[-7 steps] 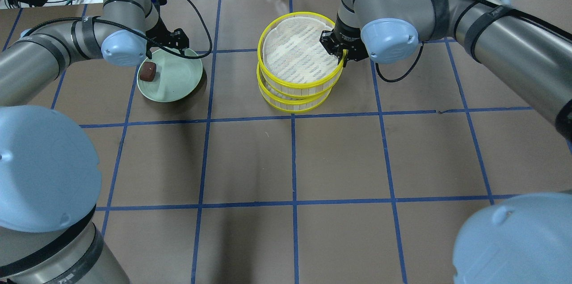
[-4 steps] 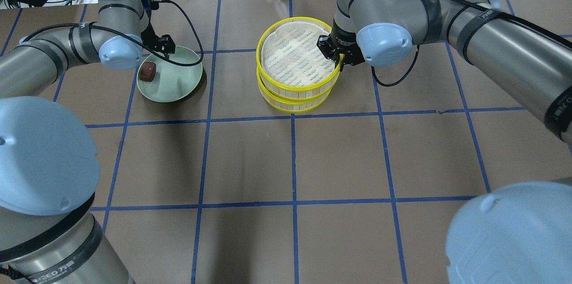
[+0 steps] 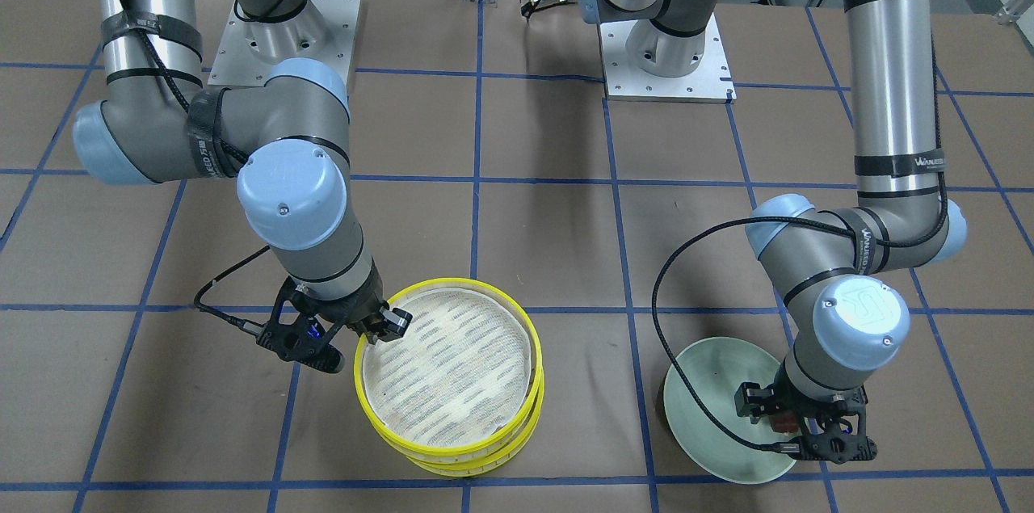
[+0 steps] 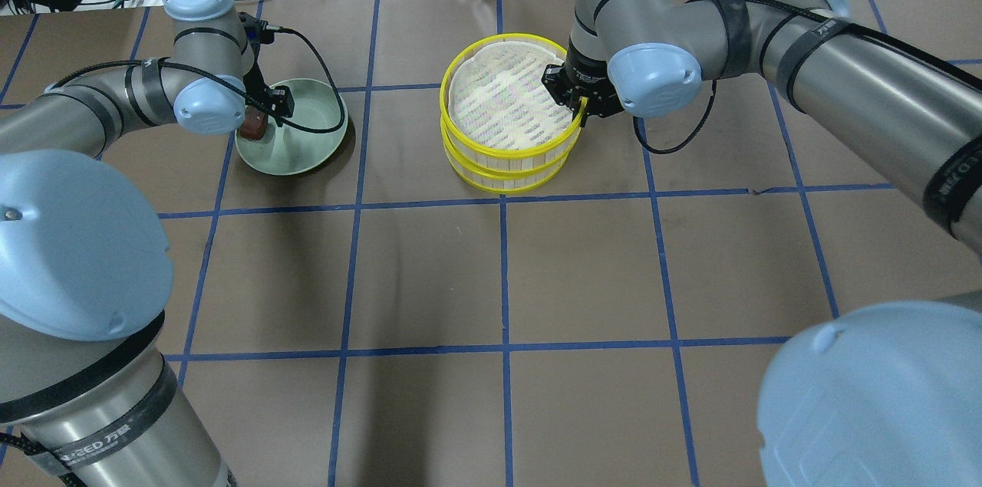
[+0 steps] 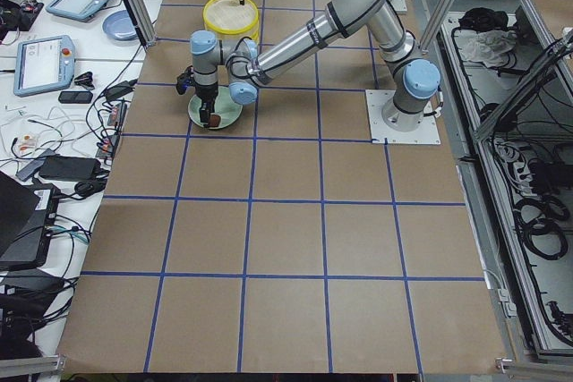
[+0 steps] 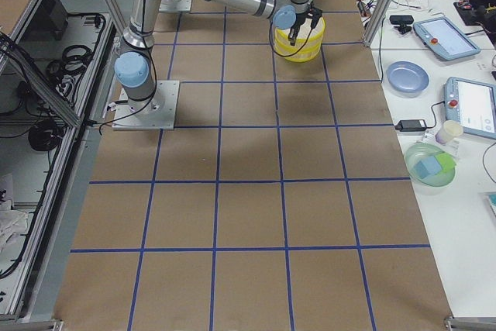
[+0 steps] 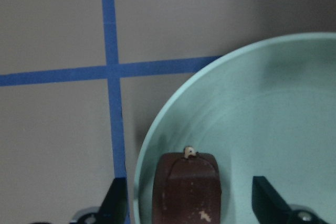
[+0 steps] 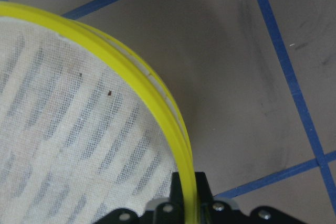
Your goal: Stack buns with steamer
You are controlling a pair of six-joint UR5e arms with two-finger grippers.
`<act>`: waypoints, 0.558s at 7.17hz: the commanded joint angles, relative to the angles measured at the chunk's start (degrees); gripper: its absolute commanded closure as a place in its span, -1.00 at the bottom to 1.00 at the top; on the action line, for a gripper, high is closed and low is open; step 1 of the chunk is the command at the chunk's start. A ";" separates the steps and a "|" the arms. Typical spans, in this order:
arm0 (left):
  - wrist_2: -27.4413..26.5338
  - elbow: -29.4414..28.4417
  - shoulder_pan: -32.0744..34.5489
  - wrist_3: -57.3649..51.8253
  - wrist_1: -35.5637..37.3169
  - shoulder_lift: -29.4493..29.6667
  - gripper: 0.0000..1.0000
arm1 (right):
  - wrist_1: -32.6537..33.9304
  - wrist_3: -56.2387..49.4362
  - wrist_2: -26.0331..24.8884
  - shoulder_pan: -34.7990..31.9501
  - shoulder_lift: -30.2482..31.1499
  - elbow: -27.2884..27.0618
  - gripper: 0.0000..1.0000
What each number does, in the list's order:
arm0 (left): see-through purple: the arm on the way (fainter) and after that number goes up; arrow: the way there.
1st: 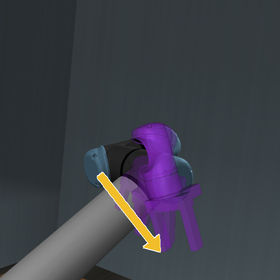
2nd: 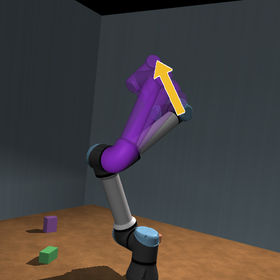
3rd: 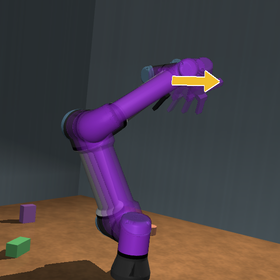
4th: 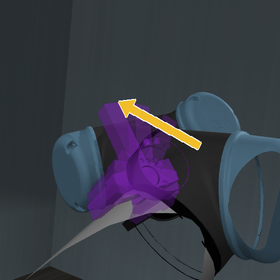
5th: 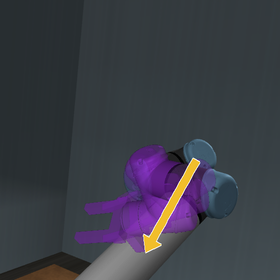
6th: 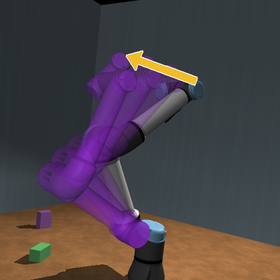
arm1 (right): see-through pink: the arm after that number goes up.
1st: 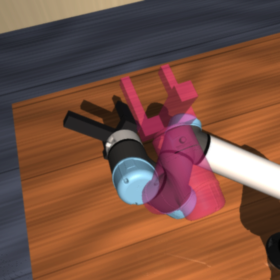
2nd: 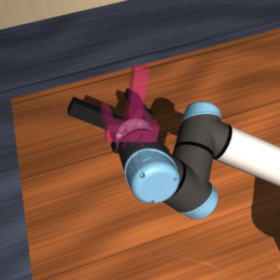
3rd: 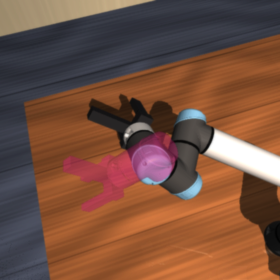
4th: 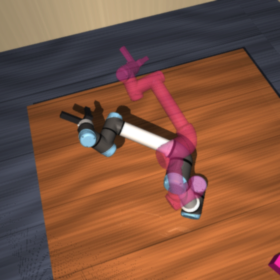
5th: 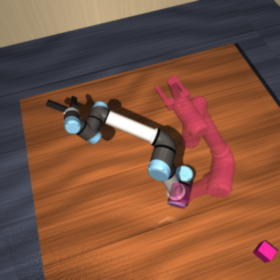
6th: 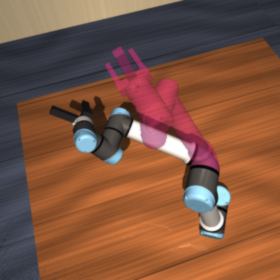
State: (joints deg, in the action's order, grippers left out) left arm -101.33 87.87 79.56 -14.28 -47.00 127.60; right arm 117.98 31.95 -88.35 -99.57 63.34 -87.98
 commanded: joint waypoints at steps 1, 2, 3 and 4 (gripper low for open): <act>-0.10 -0.07 -0.02 0.04 -0.11 0.19 1.00 | 1.19 0.31 -0.07 -0.88 -0.50 -0.09 0.86; 0.25 -0.68 -0.10 0.04 -0.03 0.02 1.00 | 1.46 0.13 -0.15 -0.97 -0.58 -0.18 0.85; 0.51 -1.12 -0.02 0.21 -0.11 -1.29 1.00 | 2.34 0.13 -0.15 -0.89 -0.85 -0.18 0.77; 1.12 -1.47 0.07 1.08 -0.11 -3.04 1.00 | 3.48 0.05 -0.24 -0.89 -1.20 -0.18 0.68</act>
State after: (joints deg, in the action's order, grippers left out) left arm -100.78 86.88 79.54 -13.89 -47.09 126.29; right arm 120.20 32.08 -88.51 -100.45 62.53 -88.13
